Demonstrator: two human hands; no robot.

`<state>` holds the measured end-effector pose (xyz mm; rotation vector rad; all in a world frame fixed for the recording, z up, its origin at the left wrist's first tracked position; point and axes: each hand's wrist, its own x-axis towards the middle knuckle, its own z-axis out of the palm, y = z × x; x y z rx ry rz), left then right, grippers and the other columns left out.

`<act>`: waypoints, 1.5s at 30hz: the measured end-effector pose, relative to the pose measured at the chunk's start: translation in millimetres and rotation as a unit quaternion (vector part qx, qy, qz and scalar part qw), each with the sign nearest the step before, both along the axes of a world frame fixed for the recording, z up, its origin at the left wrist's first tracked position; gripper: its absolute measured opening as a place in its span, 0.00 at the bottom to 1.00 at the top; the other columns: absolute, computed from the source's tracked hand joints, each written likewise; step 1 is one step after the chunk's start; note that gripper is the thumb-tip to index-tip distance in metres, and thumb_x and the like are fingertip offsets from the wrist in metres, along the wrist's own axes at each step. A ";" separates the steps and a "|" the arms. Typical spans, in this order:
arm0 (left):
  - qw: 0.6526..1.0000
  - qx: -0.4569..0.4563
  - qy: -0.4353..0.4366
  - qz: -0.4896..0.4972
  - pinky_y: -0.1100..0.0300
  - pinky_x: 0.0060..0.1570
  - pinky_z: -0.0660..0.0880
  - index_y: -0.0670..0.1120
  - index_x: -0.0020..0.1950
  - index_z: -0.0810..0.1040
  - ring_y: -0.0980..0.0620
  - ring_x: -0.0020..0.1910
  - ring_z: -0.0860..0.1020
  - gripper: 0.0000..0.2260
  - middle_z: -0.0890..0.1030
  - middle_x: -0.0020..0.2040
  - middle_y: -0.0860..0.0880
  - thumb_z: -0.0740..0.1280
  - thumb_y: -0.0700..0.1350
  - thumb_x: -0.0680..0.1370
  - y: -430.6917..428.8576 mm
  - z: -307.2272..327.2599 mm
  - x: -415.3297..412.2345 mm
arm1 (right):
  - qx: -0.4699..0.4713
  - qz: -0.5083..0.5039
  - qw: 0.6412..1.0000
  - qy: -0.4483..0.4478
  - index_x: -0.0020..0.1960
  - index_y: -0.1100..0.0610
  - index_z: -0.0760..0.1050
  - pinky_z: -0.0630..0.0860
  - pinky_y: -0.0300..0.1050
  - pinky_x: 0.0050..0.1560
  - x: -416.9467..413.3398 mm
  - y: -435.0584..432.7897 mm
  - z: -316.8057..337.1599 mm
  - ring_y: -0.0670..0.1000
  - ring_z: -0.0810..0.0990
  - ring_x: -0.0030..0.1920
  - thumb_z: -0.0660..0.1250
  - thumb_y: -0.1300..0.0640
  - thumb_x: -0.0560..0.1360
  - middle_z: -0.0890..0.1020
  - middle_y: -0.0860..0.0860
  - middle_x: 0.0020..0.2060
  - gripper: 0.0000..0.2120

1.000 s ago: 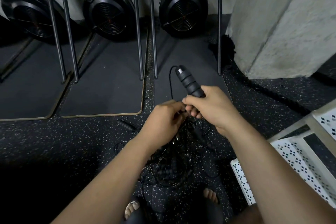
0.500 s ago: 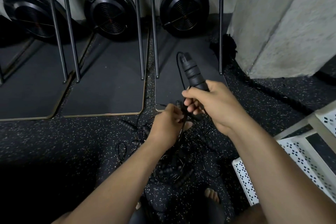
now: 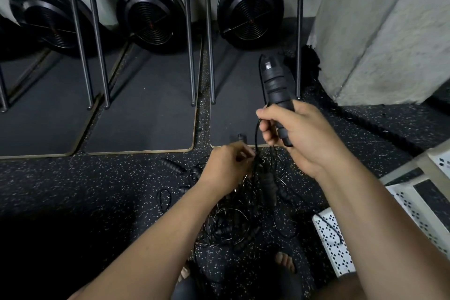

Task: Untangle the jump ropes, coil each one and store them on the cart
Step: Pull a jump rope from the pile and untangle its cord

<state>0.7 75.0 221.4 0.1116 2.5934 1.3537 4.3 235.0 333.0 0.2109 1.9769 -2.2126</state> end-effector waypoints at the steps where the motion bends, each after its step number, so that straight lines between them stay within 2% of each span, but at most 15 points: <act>1: 1.000 0.026 -0.015 0.002 0.50 0.45 0.85 0.50 0.51 0.81 0.49 0.40 0.88 0.07 0.87 0.46 0.49 0.71 0.37 0.81 0.6 1.4 1.9 | 0.001 0.000 1.000 0.001 0.51 0.60 0.78 0.72 0.41 0.32 -0.1 -0.4 0.0 0.50 0.77 0.32 0.72 0.63 0.80 0.81 0.53 0.34 0.03; 3: 0.997 0.067 -0.030 0.010 0.47 0.46 0.85 0.51 0.50 0.79 0.49 0.42 0.87 0.11 0.87 0.46 0.49 0.70 0.34 0.79 1.8 -1.4 2.3 | 0.000 -0.003 1.000 0.002 0.49 0.60 0.78 0.72 0.41 0.31 0.0 -1.9 0.4 0.50 0.77 0.31 0.72 0.63 0.80 0.81 0.53 0.34 0.03; 7: 0.991 0.121 -0.057 -0.024 0.67 0.34 0.76 0.48 0.55 0.77 0.63 0.33 0.79 0.14 0.85 0.45 0.50 0.75 0.34 0.76 8.2 0.5 8.2 | -0.023 -0.010 1.000 -0.004 0.48 0.59 0.78 0.71 0.43 0.32 0.3 -3.5 1.6 0.49 0.77 0.31 0.72 0.63 0.79 0.81 0.53 0.33 0.03; 8: 0.987 0.141 -0.069 -0.036 0.66 0.38 0.78 0.46 0.58 0.77 0.63 0.37 0.80 0.16 0.86 0.48 0.46 0.77 0.34 0.76 10.3 2.3 9.4 | -0.025 -0.007 1.000 -0.006 0.48 0.59 0.78 0.71 0.44 0.33 0.6 -3.9 1.9 0.50 0.77 0.31 0.72 0.63 0.79 0.81 0.53 0.33 0.03; 10: 0.982 0.168 -0.067 -0.055 0.51 0.56 0.83 0.43 0.64 0.76 0.55 0.49 0.81 0.21 0.84 0.57 0.37 0.79 0.37 0.76 12.0 5.1 10.4 | -0.024 0.005 1.000 -0.007 0.48 0.58 0.78 0.70 0.46 0.35 1.5 -4.9 1.8 0.50 0.77 0.32 0.72 0.62 0.79 0.81 0.53 0.34 0.04; 13: 0.983 0.155 -0.057 -0.075 0.43 0.66 0.78 0.50 0.67 0.78 0.46 0.58 0.84 0.19 0.84 0.59 0.41 0.76 0.37 0.79 10.3 4.4 9.2 | -0.015 0.010 1.000 -0.002 0.48 0.58 0.78 0.71 0.46 0.36 1.8 -5.5 2.0 0.50 0.77 0.32 0.73 0.61 0.79 0.81 0.53 0.34 0.04; 16: 0.982 0.137 -0.076 -0.105 0.58 0.64 0.80 0.56 0.71 0.78 0.52 0.62 0.84 0.23 0.86 0.61 0.50 0.70 0.33 0.82 5.7 6.0 7.5 | -0.013 -0.008 1.000 0.001 0.47 0.57 0.78 0.73 0.44 0.34 0.0 -3.0 1.6 0.50 0.78 0.32 0.73 0.61 0.79 0.81 0.53 0.34 0.04; 19: 0.976 0.139 -0.127 -0.112 0.72 0.48 0.76 0.54 0.74 0.78 0.61 0.56 0.83 0.30 0.86 0.63 0.50 0.59 0.25 0.82 2.3 16.5 9.9 | -0.005 -0.033 0.999 0.014 0.47 0.59 0.78 0.74 0.41 0.31 -1.7 -0.7 0.4 0.50 0.78 0.31 0.72 0.63 0.79 0.81 0.54 0.34 0.04; 24: 0.974 0.145 -0.152 -0.080 0.54 0.59 0.76 0.61 0.65 0.84 0.49 0.55 0.82 0.21 0.88 0.56 0.52 0.59 0.43 0.81 -0.5 18.8 6.3 | 0.005 -0.048 0.998 0.032 0.46 0.59 0.79 0.73 0.41 0.31 -1.8 -0.7 -0.5 0.50 0.77 0.31 0.72 0.64 0.79 0.81 0.53 0.33 0.04; 27: 0.990 0.066 -0.093 -0.077 0.66 0.47 0.74 0.58 0.66 0.81 0.60 0.45 0.82 0.12 0.86 0.44 0.60 0.63 0.50 0.85 -5.1 23.8 4.6 | 0.012 -0.056 0.998 0.041 0.46 0.58 0.78 0.73 0.41 0.32 -1.7 -0.3 -0.7 0.50 0.77 0.31 0.72 0.64 0.80 0.81 0.52 0.32 0.05; 31: 0.997 -0.005 -0.005 -0.075 0.66 0.39 0.71 0.53 0.56 0.76 0.57 0.40 0.80 0.11 0.85 0.45 0.53 0.70 0.58 0.83 -6.5 22.2 5.0 | 0.021 -0.042 0.998 0.048 0.47 0.59 0.78 0.74 0.42 0.33 -1.5 -1.3 -2.0 0.50 0.78 0.32 0.72 0.63 0.80 0.82 0.52 0.32 0.04; 33: 0.998 0.003 -0.003 -0.060 0.65 0.40 0.74 0.53 0.52 0.78 0.59 0.37 0.79 0.09 0.85 0.42 0.53 0.70 0.58 0.83 -6.2 21.6 4.6 | 0.023 -0.046 0.997 0.050 0.46 0.58 0.78 0.74 0.42 0.33 -1.8 -2.1 -2.4 0.50 0.78 0.32 0.72 0.63 0.79 0.82 0.52 0.32 0.04; 38: 0.986 0.106 -0.107 -0.068 0.47 0.49 0.79 0.51 0.52 0.84 0.39 0.45 0.82 0.13 0.85 0.49 0.39 0.59 0.49 0.80 -10.1 28.3 1.8 | 0.020 -0.073 0.996 0.054 0.46 0.58 0.78 0.73 0.42 0.32 -3.1 0.1 -1.0 0.50 0.77 0.31 0.72 0.64 0.79 0.81 0.51 0.32 0.05; 42: 0.983 0.119 -0.119 -0.066 0.56 0.41 0.79 0.46 0.50 0.80 0.48 0.41 0.76 0.10 0.80 0.44 0.42 0.60 0.40 0.86 -14.9 29.1 1.4 | 0.010 -0.092 0.994 0.052 0.45 0.58 0.78 0.72 0.42 0.31 -4.4 0.2 -0.9 0.50 0.76 0.30 0.71 0.65 0.79 0.81 0.51 0.31 0.05; 45: 0.975 0.151 -0.146 -0.067 0.47 0.47 0.85 0.48 0.50 0.79 0.48 0.45 0.80 0.08 0.80 0.46 0.45 0.62 0.42 0.87 -14.3 27.9 1.1 | 0.003 -0.102 0.993 0.051 0.46 0.58 0.78 0.72 0.42 0.32 -5.4 0.4 -0.3 0.50 0.76 0.30 0.71 0.64 0.79 0.81 0.50 0.30 0.05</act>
